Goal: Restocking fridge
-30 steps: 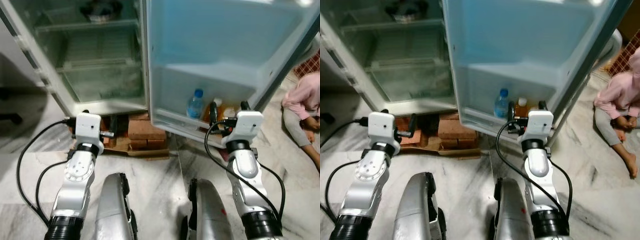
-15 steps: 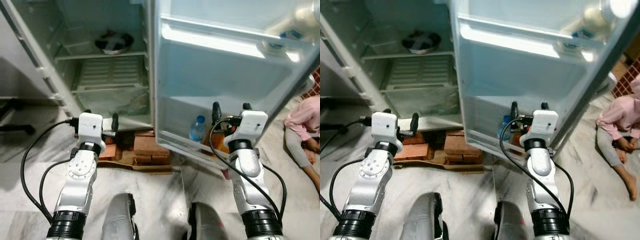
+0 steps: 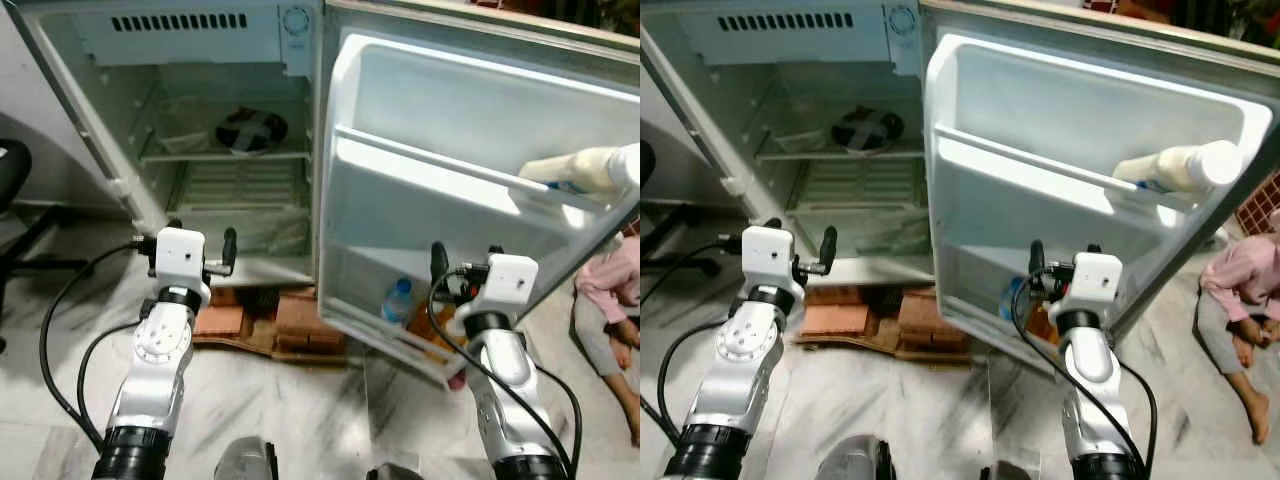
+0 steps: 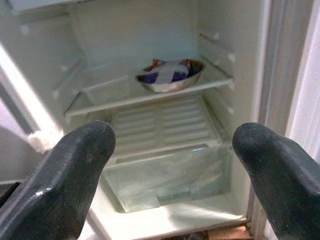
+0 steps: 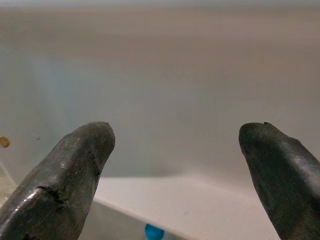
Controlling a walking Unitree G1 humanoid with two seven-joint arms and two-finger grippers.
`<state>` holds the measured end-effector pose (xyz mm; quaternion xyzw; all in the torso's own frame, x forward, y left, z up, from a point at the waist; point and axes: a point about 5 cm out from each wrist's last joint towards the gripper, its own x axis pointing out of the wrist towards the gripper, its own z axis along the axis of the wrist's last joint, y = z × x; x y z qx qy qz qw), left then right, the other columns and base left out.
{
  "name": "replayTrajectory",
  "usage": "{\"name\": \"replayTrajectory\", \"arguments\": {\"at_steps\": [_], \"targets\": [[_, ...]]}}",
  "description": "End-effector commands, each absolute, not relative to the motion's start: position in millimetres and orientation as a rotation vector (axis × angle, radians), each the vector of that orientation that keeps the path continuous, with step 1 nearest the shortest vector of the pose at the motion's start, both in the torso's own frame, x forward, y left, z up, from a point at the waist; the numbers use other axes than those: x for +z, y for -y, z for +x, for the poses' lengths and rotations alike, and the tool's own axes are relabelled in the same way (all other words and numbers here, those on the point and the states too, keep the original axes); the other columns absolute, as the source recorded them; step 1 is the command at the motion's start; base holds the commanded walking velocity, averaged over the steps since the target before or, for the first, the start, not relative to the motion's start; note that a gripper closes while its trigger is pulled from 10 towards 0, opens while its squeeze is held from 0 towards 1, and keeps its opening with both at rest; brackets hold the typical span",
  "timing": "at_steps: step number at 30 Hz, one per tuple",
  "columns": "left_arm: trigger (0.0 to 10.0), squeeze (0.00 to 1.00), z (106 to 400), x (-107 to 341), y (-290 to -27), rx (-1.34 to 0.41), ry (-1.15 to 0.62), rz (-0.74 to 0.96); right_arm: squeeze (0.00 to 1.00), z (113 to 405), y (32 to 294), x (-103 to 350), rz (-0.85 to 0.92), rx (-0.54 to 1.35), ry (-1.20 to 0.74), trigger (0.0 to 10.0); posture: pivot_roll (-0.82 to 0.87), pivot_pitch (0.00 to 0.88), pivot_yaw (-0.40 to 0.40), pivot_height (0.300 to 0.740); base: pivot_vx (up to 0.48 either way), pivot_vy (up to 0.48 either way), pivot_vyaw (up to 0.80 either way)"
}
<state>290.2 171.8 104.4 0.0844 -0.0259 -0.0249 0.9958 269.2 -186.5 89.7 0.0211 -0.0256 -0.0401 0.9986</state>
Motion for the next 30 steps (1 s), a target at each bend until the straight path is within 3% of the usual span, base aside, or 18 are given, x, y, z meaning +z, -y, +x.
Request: {"name": "replayTrajectory", "arguments": {"at_steps": [1,7,22,28,29,30], "targets": [[10.0,0.0,288.2,101.9,-174.3,-0.046,0.033,0.179,0.0,268.6,185.8,89.4,0.054,-0.07,0.034,10.0,0.05,0.039,-0.006,0.74,0.0,0.0,-0.46],[10.0,0.0,288.0,101.7,-172.7,-0.061,0.032,0.187,0.0,269.7,182.9,86.4,0.062,-0.019,0.008,10.0,0.05,0.042,-0.01,0.74,0.0,0.0,0.0],[10.0,0.0,287.6,101.9,-169.7,-0.075,0.029,0.197,0.0,269.4,186.2,90.1,0.053,0.078,0.032,10.0,0.05,0.055,-0.014,0.74,0.0,-0.333,0.0],[10.0,0.0,286.8,102.5,-167.9,-0.083,0.034,0.192,0.0,264.1,170.5,86.3,0.118,0.314,-0.015,10.0,0.05,0.059,-0.015,0.74,0.0,0.0,0.0],[10.0,0.0,286.6,102.7,-167.8,-0.083,0.034,0.193,0.0,261.3,165.9,84.9,0.158,0.384,-0.043,10.0,0.05,0.063,-0.013,0.74,0.0,0.0,0.0],[10.0,0.0,286.4,102.9,-167.8,-0.084,0.035,0.192,0.0,252.2,158.0,84.3,0.195,0.57,-0.094,10.0,0.05,0.064,-0.013,0.74,0.0,0.0,0.0]]}}
